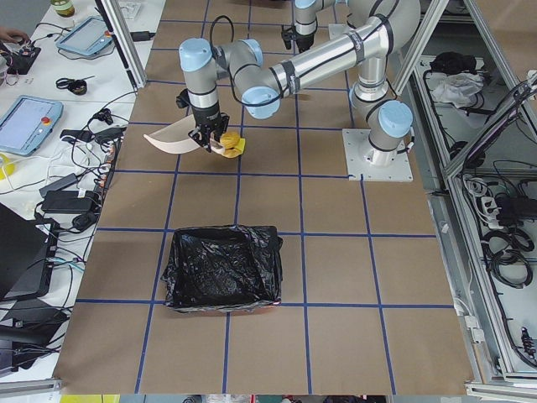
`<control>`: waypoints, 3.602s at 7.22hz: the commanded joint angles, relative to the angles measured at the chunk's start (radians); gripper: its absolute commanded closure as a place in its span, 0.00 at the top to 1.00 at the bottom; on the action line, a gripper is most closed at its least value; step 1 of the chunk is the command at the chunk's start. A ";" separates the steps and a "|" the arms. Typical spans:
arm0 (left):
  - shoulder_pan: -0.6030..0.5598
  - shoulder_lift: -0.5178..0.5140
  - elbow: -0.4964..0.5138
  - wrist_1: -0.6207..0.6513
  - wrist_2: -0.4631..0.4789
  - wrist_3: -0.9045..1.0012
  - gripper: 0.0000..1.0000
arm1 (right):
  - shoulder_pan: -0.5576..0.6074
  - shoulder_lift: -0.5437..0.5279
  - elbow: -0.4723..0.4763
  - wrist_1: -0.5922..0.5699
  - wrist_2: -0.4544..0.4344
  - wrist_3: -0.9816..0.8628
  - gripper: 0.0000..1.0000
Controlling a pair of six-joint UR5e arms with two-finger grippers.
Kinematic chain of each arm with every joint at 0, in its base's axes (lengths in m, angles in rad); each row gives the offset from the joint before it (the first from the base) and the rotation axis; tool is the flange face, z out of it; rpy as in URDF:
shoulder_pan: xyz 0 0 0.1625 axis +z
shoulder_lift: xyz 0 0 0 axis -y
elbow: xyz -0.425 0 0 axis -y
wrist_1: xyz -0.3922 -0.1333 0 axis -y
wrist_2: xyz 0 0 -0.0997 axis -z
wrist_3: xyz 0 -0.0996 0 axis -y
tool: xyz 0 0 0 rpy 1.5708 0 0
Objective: Sweep and dump trash in nearest bin
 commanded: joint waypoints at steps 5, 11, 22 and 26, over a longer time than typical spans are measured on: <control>0.229 -0.071 -0.078 0.159 -0.003 0.764 0.00 | 0.015 0.021 -0.005 -0.009 0.005 0.038 0.99; 0.214 -0.163 -0.109 0.216 -0.078 0.861 0.00 | 0.017 0.096 -0.006 -0.025 0.002 0.016 0.70; 0.123 -0.228 -0.109 0.282 0.066 0.873 0.00 | 0.038 0.189 -0.328 0.086 0.082 0.671 0.00; 0.108 -0.231 -0.109 0.310 0.130 0.867 0.00 | 0.165 0.491 -0.717 0.120 0.091 0.931 0.00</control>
